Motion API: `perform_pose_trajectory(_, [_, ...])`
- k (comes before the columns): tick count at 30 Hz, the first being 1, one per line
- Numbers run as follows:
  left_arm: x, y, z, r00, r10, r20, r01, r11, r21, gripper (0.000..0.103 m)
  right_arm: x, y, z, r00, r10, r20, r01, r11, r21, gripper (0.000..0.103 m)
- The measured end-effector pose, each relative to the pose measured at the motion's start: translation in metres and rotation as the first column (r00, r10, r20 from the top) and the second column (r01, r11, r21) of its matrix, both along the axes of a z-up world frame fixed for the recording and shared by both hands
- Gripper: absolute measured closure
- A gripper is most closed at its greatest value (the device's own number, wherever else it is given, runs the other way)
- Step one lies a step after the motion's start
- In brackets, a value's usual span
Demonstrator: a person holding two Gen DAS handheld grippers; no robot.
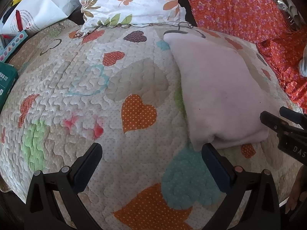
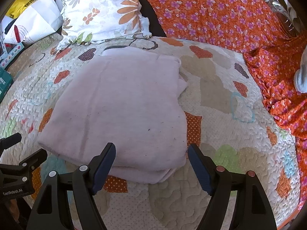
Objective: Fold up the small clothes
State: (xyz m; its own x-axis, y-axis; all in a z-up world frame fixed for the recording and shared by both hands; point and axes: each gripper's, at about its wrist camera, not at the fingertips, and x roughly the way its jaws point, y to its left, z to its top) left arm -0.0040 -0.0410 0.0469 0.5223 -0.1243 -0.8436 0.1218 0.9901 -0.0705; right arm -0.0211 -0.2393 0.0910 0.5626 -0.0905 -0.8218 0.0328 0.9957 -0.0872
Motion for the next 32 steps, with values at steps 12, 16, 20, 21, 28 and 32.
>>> perform_pose_trajectory(12, [0.002, 0.002, -0.002, 1.000, 0.003, -0.027, -0.003, 1.000, -0.024, 0.000, -0.003, 0.008, 0.002, 1.000, 0.022, 0.015, -0.021, 0.999, -0.038, 0.020])
perform_pose_trajectory(16, [0.002, 0.003, -0.002, 1.000, 0.005, -0.026, -0.006, 1.000, -0.023, 0.000, -0.004, 0.011, 0.001, 0.999, 0.028, 0.021, -0.027, 0.998, -0.055, 0.020])
perform_pose_trajectory(20, [0.001, 0.003, -0.002, 1.000, 0.004, -0.022, -0.005, 1.000, -0.026, 0.000, -0.005, 0.015, 0.000, 0.999, 0.036, 0.021, -0.034, 0.996, -0.079, 0.019])
perform_pose_trajectory(21, [0.001, 0.003, -0.002, 1.000, 0.005, -0.024, -0.006, 1.000, -0.026, 0.000, -0.005, 0.016, 0.001, 0.999, 0.039, 0.022, -0.037, 0.996, -0.081, 0.019])
perform_pose_trajectory(28, [0.003, 0.003, -0.009, 0.998, 0.016, -0.053, -0.017, 0.999, -0.028, 0.000, -0.008, 0.020, 0.005, 0.998, 0.054, 0.037, -0.050, 0.994, -0.098, 0.017])
perform_pose_trajectory(32, [0.001, 0.002, -0.009, 0.999, 0.004, -0.046, -0.005, 1.000, -0.025, 0.000, -0.008, 0.024, 0.003, 0.998, 0.061, 0.029, -0.058, 0.993, -0.104, 0.017])
